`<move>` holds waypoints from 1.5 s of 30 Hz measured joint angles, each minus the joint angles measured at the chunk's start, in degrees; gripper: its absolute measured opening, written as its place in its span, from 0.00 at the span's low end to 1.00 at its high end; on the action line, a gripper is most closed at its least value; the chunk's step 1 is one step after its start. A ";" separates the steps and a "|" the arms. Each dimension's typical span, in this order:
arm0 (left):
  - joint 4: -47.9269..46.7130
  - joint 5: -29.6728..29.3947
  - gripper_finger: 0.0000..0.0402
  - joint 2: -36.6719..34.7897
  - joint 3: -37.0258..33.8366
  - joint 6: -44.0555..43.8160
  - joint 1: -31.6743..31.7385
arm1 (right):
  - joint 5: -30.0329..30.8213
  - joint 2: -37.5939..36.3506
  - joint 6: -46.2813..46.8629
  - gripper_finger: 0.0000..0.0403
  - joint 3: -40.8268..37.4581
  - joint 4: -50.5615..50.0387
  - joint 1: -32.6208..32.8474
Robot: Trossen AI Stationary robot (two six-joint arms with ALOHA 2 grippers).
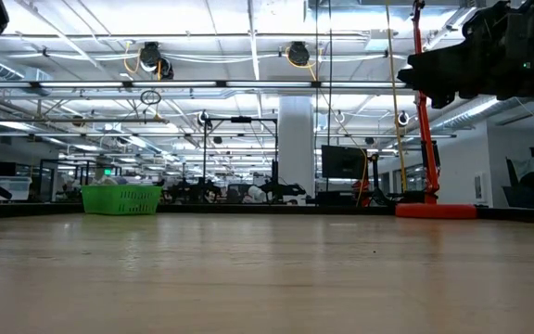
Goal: Pick & Place Office items
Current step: Put the black digital timer into the bottom green basket, then return to home position
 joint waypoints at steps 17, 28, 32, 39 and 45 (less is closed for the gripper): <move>25.35 -5.82 0.66 -26.41 -0.42 125.75 7.67 | 0.00 0.02 0.00 0.53 0.00 0.00 0.00; 15.94 -17.23 0.62 -44.60 -10.63 111.84 21.85 | 0.00 0.02 0.00 0.54 0.00 0.00 0.02; 13.91 -17.35 0.61 -54.99 -12.80 109.46 26.70 | 0.00 0.00 0.00 0.53 -0.02 0.00 0.02; 18.29 -15.21 0.65 -53.76 -11.88 111.36 33.09 | 0.07 0.09 0.02 0.54 -0.04 0.01 0.02; 18.62 -6.03 0.68 -53.72 -14.37 106.24 39.12 | 0.03 0.11 0.02 0.54 -0.04 -0.44 0.02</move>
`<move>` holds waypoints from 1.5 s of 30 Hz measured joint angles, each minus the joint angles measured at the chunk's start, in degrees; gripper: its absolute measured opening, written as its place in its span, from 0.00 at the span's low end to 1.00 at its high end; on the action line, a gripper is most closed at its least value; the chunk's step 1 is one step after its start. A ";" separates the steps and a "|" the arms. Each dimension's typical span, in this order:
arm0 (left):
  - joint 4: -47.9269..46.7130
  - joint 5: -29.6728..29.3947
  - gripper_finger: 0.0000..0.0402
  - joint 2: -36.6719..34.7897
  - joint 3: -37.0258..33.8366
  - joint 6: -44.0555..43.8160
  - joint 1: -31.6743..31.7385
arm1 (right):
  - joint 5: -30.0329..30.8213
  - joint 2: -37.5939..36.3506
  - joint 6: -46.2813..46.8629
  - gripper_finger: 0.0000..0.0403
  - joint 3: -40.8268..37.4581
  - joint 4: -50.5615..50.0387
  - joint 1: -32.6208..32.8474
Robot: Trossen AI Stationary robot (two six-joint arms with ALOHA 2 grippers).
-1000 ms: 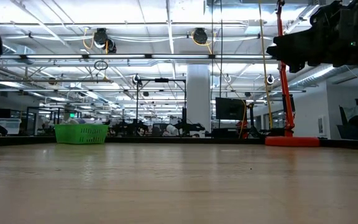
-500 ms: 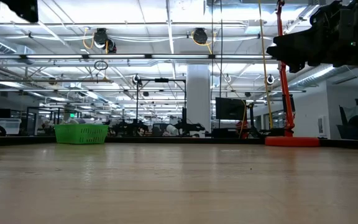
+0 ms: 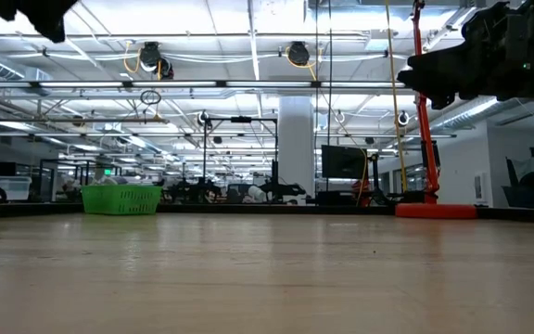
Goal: Pick & Place Office items
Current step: Return to home position
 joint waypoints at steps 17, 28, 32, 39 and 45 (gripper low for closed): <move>7.03 15.33 0.70 0.23 -10.84 -11.19 19.19 | 0.00 0.13 0.00 0.53 0.02 0.02 0.00; 7.67 26.03 0.67 0.23 -13.63 -15.62 31.42 | 0.00 0.13 -0.01 0.54 0.07 0.02 0.00; 10.77 27.82 0.65 0.27 -16.49 -15.63 33.40 | 0.00 0.12 0.00 0.54 0.07 0.02 0.00; 9.69 27.80 0.63 1.31 -16.38 -12.87 34.50 | 0.00 0.13 0.00 0.55 0.06 0.02 0.00; 4.68 26.20 0.67 1.32 -16.38 -12.46 34.47 | 0.00 0.11 0.00 0.54 0.04 0.02 0.00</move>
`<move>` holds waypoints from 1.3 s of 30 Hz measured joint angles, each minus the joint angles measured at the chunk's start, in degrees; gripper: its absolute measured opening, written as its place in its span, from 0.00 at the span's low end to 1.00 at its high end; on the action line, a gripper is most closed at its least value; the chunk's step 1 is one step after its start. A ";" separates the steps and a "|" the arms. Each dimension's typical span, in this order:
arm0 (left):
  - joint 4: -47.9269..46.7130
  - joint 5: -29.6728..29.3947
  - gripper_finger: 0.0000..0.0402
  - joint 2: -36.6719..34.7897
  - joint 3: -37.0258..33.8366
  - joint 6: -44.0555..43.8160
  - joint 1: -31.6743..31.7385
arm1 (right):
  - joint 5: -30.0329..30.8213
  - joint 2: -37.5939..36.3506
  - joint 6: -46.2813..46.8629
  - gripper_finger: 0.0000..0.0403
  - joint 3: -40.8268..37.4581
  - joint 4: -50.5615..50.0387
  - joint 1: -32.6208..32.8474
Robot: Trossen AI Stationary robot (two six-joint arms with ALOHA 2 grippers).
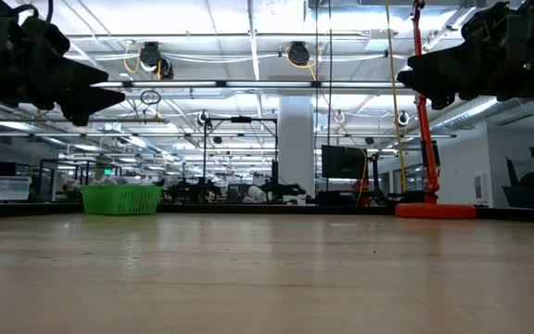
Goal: Pick & Place Office items
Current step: Return to home position
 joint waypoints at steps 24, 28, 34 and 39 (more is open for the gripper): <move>0.69 -0.10 0.64 0.00 0.00 3.68 -0.02 | 0.00 0.02 -0.01 0.55 0.00 0.00 0.00; 0.67 -0.13 0.62 0.00 0.00 3.68 -0.02 | 0.00 0.02 -0.02 0.54 0.00 0.00 0.00; 0.67 -0.13 0.65 0.00 0.01 3.68 -0.02 | 0.00 0.02 0.00 0.55 -0.04 0.00 0.00; 0.65 -0.13 0.68 0.00 0.02 3.68 -0.02 | 0.00 0.02 -0.02 0.55 -0.04 0.00 0.00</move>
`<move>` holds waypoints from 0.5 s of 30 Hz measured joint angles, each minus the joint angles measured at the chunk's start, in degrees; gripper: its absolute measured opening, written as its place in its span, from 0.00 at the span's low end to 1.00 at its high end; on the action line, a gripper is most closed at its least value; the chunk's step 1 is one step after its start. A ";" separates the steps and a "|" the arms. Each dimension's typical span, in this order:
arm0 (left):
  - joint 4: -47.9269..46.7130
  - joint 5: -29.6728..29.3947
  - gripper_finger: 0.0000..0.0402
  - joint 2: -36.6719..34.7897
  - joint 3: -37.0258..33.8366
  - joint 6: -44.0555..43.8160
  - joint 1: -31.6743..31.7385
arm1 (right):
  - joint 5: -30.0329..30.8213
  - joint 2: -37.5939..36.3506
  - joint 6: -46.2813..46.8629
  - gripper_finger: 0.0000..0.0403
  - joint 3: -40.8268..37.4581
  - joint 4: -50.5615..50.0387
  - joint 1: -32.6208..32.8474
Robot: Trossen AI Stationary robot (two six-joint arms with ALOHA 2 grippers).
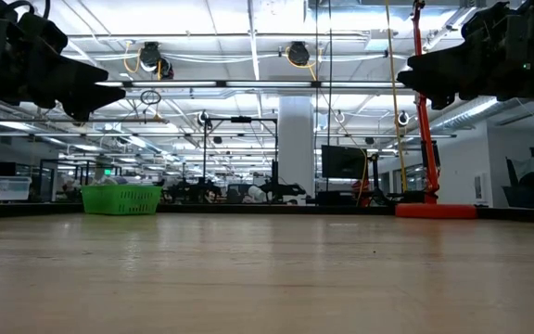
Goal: Pick & Place Office items
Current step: Return to home position
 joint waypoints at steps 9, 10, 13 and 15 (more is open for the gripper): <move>0.00 -0.02 0.71 0.00 0.00 0.00 0.00 | 0.00 0.00 0.02 0.55 0.00 0.00 -0.01; 0.00 -0.02 0.70 0.00 0.00 0.00 0.00 | 0.00 0.00 0.02 0.55 0.00 0.00 0.00; 0.00 -0.02 0.69 0.00 0.00 0.00 0.00 | 0.00 0.00 0.01 0.55 0.00 0.00 0.00; -0.02 0.00 0.68 0.00 0.00 0.00 0.00 | 0.00 0.00 0.02 0.54 0.00 -0.01 0.00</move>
